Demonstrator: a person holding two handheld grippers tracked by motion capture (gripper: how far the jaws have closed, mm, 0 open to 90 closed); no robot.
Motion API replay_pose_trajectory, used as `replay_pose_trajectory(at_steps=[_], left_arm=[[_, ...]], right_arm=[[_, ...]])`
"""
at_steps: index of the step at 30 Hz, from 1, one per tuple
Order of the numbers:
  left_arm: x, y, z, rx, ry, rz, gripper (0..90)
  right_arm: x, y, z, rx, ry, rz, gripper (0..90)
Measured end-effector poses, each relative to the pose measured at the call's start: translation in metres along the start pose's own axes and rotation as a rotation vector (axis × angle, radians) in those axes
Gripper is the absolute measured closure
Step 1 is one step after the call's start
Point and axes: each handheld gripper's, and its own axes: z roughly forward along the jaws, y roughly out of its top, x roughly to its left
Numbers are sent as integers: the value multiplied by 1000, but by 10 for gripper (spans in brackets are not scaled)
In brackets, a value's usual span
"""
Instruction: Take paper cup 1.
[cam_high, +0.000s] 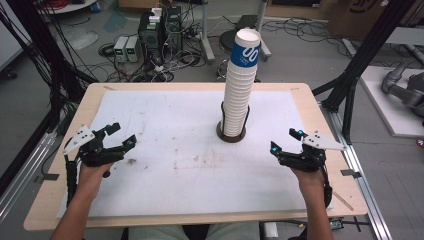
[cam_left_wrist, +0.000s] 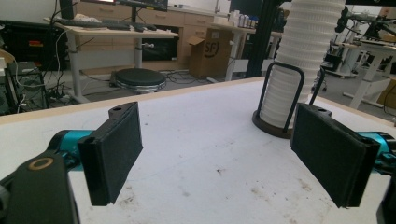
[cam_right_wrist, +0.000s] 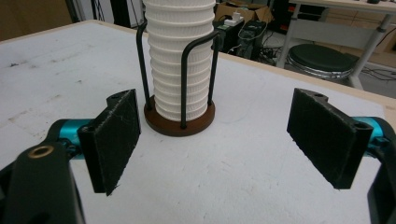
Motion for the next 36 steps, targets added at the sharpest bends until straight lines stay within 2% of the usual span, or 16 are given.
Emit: replay_pose_trajectory(at_steps=[13, 16, 22, 25, 27, 36], left_arm=[[3, -2, 2, 0, 6, -7, 167], [2, -2, 3, 4, 1, 4, 168], [-2, 0, 3, -7, -17, 9, 168], [-3, 1, 3, -11, -20, 10, 168], [-2, 1, 4, -16, -22, 7, 168], [-2, 0, 4, -13, -26, -3, 168]], right_arm=[[-4, 1, 3, 0, 15, 15, 177], [-4, 1, 5, 2, 19, 14, 177], [5, 11, 4, -29, 30, 12, 177], [8, 26, 3, -66, 61, 32, 177], [9, 41, 3, -84, 75, 28, 176], [2, 131, 12, -120, 154, 10, 176]])
